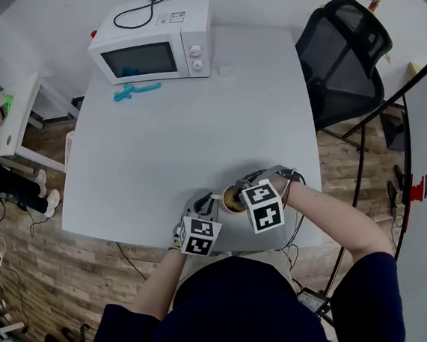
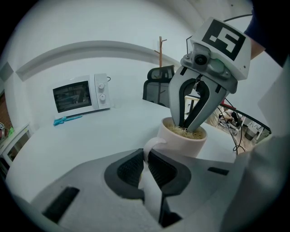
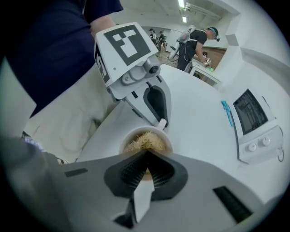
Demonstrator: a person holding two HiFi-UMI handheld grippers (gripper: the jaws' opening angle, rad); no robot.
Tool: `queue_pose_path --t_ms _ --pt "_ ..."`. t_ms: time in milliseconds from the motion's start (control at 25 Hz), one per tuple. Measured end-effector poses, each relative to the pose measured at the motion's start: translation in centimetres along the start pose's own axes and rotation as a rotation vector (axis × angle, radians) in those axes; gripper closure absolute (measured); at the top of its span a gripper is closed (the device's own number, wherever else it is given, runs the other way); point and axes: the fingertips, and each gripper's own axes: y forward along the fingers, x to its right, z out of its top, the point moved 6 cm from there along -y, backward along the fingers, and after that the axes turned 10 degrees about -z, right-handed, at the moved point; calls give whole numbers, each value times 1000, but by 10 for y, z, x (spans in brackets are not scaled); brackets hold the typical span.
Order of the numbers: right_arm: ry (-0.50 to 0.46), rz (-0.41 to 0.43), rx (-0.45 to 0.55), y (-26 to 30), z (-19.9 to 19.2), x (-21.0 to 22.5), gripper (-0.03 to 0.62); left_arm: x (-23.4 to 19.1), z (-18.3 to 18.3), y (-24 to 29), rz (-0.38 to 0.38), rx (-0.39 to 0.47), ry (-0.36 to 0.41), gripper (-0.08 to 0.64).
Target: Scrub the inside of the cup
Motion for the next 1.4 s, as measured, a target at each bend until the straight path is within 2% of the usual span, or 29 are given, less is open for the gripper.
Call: queue_pose_path --t_ms 240,400,640,760,800,880,1240,1280,1320,1400 --pt "206 -8 14 -4 -3 4 568 1 1 1 3 4 2 518" --pt "437 9 9 -6 -7 7 568 0 3 2 3 6 7 518" --pt "883 66 -7 -5 -26 6 568 1 5 3 -1 9 14 518" --pt "985 81 -2 -5 -29 6 568 2 6 4 -2 9 20 518" --pt "972 76 0 -6 -28 5 568 2 6 4 -2 10 22 519" --pt "861 43 3 -9 -24 4 568 2 6 4 -4 11 26 520" --pt "92 -136 -10 -14 -4 -9 557 4 6 3 -9 11 40 518" --pt "24 -145 -15 -14 -4 -10 540 4 6 3 -9 10 41 518" --pt "-28 -152 -18 -14 -4 -9 494 4 6 3 -9 9 42 518" --pt "-91 -155 -11 -15 -3 -6 468 3 6 3 -9 7 42 518"
